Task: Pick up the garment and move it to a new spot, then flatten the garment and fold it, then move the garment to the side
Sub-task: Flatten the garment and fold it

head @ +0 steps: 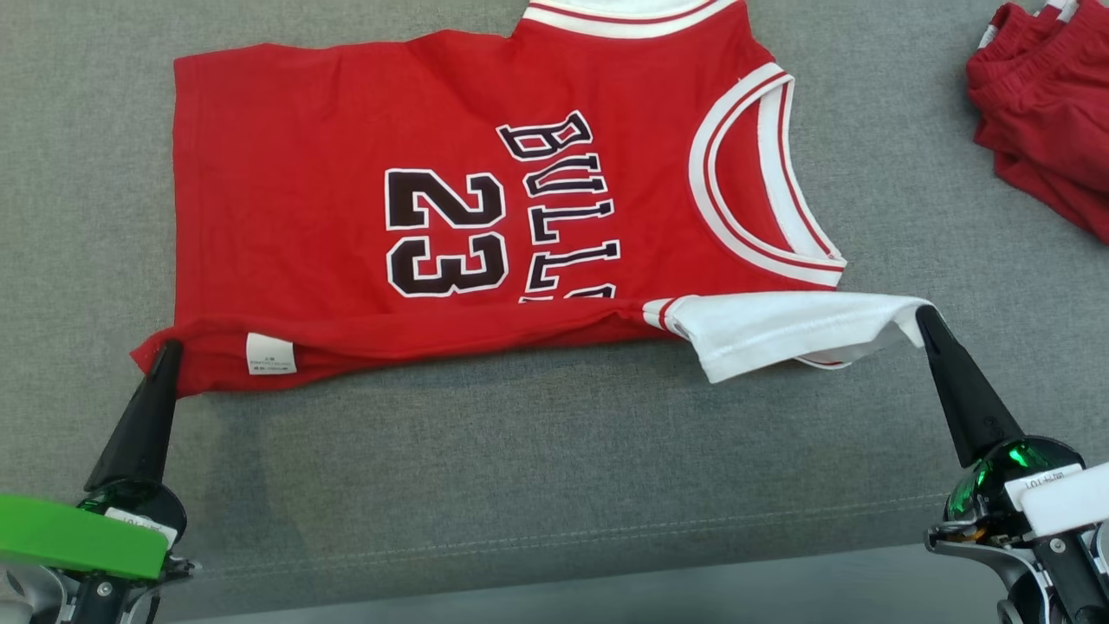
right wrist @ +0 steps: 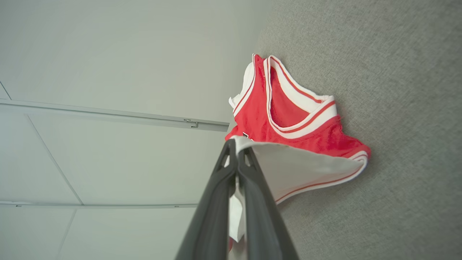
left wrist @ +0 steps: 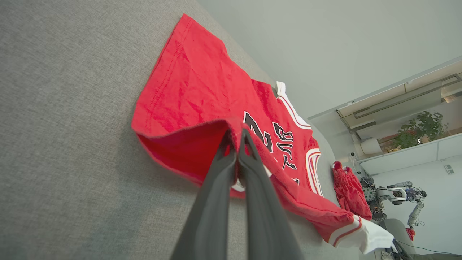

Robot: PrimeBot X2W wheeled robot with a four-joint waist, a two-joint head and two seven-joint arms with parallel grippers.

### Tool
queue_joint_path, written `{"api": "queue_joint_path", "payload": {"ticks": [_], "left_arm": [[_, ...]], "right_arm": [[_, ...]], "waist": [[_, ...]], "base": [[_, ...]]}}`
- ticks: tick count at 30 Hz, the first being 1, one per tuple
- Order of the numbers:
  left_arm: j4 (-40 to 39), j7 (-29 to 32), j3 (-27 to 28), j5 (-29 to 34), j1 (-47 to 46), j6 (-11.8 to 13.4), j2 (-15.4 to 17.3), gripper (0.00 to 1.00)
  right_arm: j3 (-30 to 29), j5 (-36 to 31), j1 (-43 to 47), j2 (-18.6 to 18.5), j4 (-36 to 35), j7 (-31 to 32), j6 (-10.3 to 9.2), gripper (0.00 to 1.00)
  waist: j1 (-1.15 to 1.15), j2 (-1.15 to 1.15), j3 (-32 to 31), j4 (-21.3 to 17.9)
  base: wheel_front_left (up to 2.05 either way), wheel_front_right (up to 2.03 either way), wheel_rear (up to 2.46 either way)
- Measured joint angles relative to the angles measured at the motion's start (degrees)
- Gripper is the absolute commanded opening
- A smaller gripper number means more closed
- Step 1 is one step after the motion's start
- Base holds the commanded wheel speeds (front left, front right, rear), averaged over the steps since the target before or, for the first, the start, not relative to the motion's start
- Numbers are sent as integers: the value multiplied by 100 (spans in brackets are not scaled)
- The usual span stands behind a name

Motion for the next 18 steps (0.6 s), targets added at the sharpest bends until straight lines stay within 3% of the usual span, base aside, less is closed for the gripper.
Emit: {"api": "queue_joint_path", "payload": {"ticks": [5,18], "left_arm": [[68,170,4,51,-269,45,166,1],[338,609,-252,80,-1067,120,171,7]], "right_arm": [[-14,-169,-349,-37,283,51,0,0],[-171,-371,-1120,-21,876,118,0,0]], "waist": [[0,0,145,1],[0,0,459,111]], "base": [[0,0,0],[0,0,0]]}}
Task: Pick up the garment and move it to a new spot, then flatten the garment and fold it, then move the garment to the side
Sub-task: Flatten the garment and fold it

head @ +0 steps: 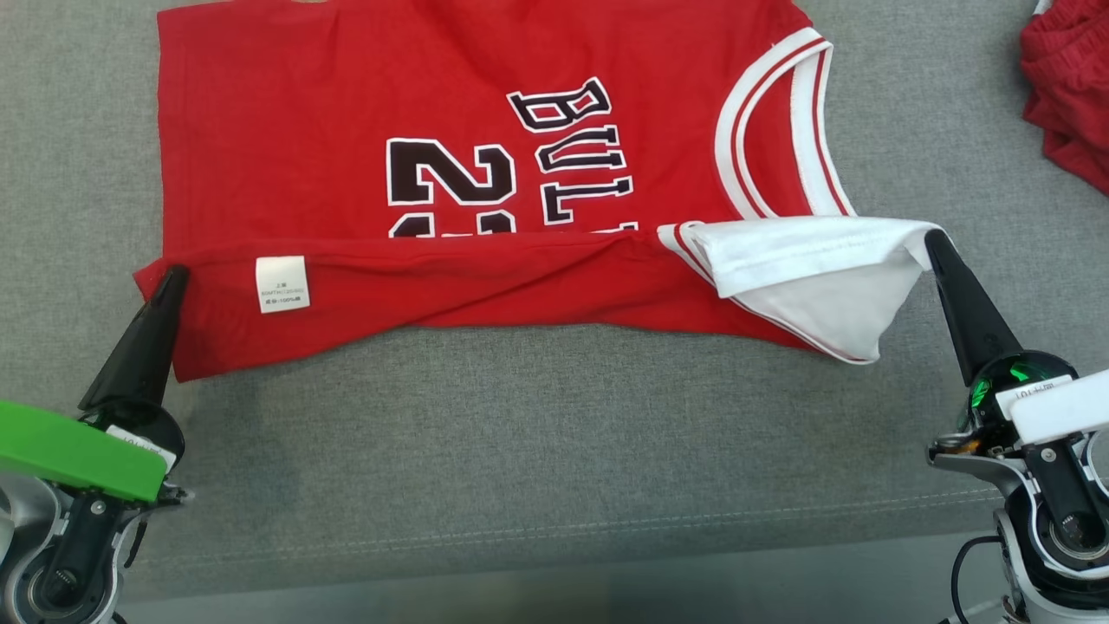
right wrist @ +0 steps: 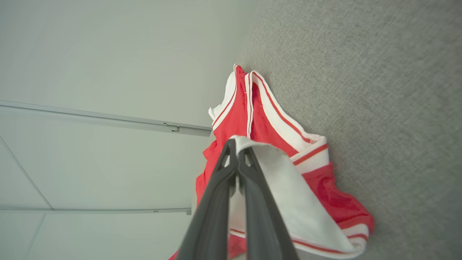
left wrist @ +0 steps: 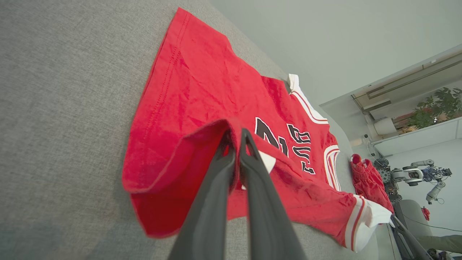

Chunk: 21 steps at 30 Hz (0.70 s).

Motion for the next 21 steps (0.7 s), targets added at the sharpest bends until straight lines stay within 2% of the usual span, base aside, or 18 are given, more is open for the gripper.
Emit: {"api": "queue_joint_path", "payload": {"ticks": [10,16,21], "left_arm": [[380,216,-216,209,-601,19,-62,11],[633,336,-355,221,-916,20,-236,7],[838,410,-487,221,-1031,25,-400,11]], "right_arm": [[11,-238,-515,-107,378,198,0,0],[0,-326,-717,-108,563,277,0,0],[-57,-408,-847,-90,734,327,0,0]], "waist": [[0,0,91,68],[0,0,104,109],[0,0,129,129]], "base": [[0,0,0],[0,0,0],[0,0,0]]}}
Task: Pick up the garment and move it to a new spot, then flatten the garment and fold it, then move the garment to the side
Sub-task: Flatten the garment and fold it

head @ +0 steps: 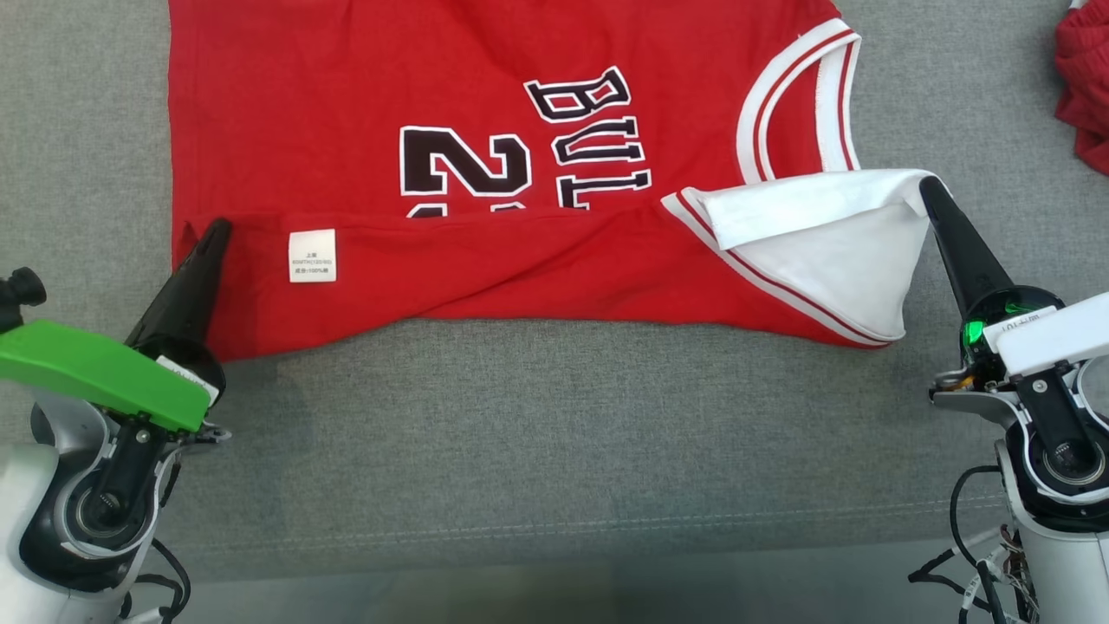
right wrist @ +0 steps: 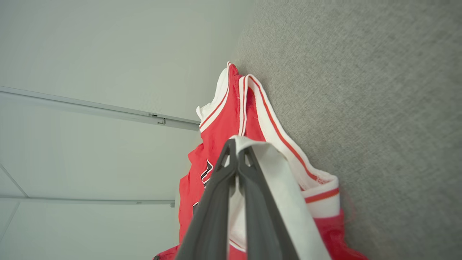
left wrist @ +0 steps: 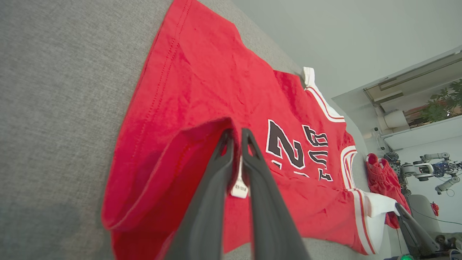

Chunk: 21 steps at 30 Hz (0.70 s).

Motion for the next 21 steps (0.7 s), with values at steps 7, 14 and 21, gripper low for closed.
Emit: {"api": "queue_joint_path", "payload": {"ticks": [7,14,21], "left_arm": [[332,49,-159,13,-178,1,-167,11],[636,37,-164,53,-302,1,-271,36],[879,-88,-146,94,-399,-3,-326,66]], "right_arm": [[-80,-133,-217,35,243,58,0,0],[-145,-224,-321,86,472,107,0,100],[-193,-330,-416,127,546,107,0,100]], "waist": [[0,0,40,42],[0,0,42,97],[0,0,-5,103]], "base": [[0,0,0],[0,0,0],[0,0,0]]}}
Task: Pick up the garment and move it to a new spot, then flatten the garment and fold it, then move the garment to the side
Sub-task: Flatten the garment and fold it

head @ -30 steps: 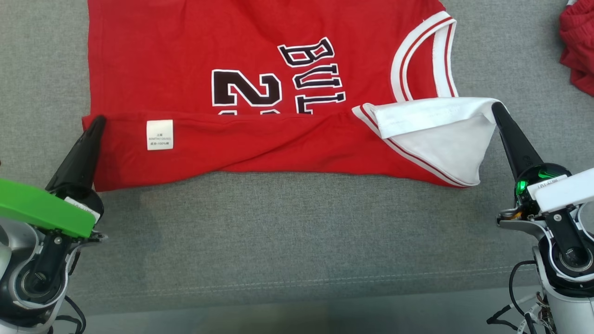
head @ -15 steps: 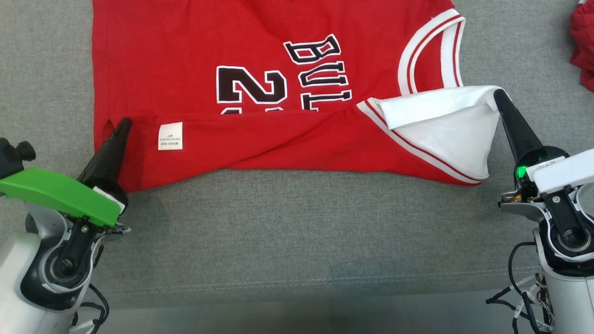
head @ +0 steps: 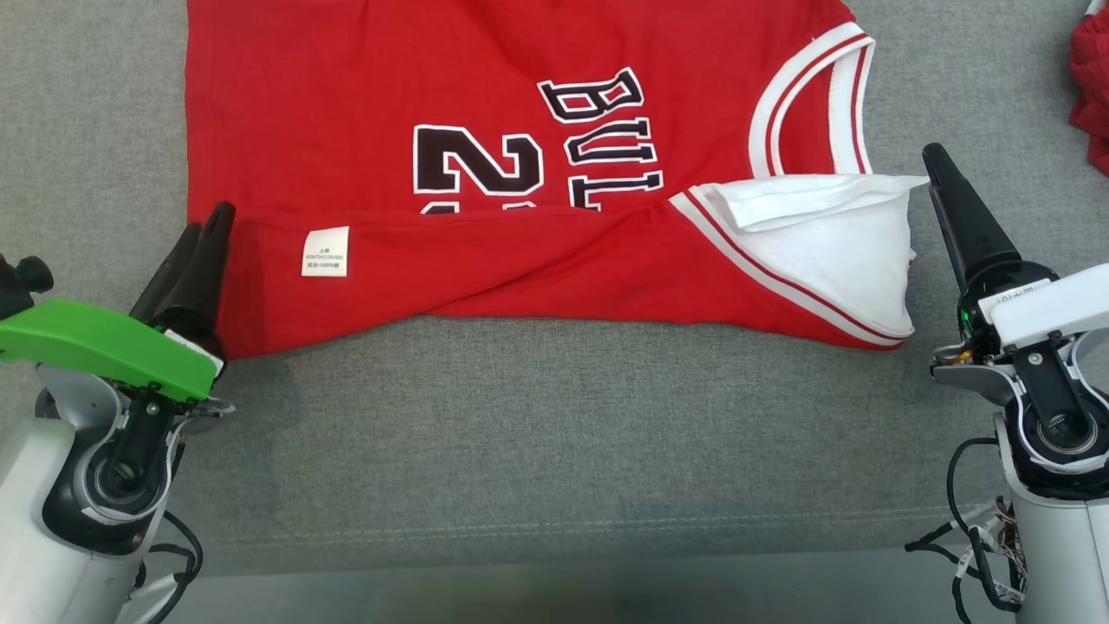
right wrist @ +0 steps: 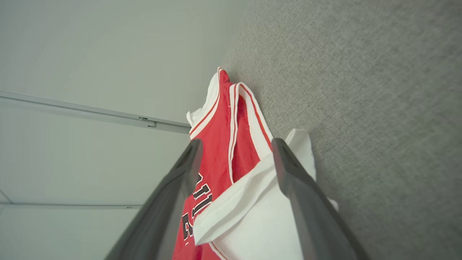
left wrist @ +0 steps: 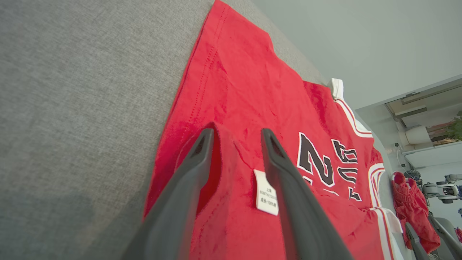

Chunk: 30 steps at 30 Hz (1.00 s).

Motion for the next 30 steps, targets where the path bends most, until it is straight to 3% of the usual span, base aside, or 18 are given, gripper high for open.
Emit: {"api": "queue_joint_path", "payload": {"ticks": [1,2,4,13,18,30], "left_arm": [[35,-25,9,20,-13,-3,-11,84],[85,-62,13,45,-38,-4,-25,94],[210,-144,22,91,-56,-4,-57,100],[387,-762,375,249,66,-4,-198,100],[231,-899,319,194,549,-4,-423,100],[-297,-948,377,-510,1426,-4,-868,100]], "right_arm": [[-9,-12,-1,1,1,0,0,100],[-19,-53,-7,2,4,-2,0,100],[-26,-103,-15,0,16,-5,0,100],[-193,-136,46,48,-129,-114,0,100],[147,-190,439,102,-267,-94,0,100],[534,151,1466,287,-183,-114,0,100]], "waist": [[0,0,-10,-3],[0,0,-21,-7],[0,0,-58,-14],[0,0,-293,-66],[0,0,-426,-107],[0,0,-552,-263]], "base": [[0,0,0],[0,0,0],[0,0,0],[0,0,0],[0,0,0],[0,0,0]]}}
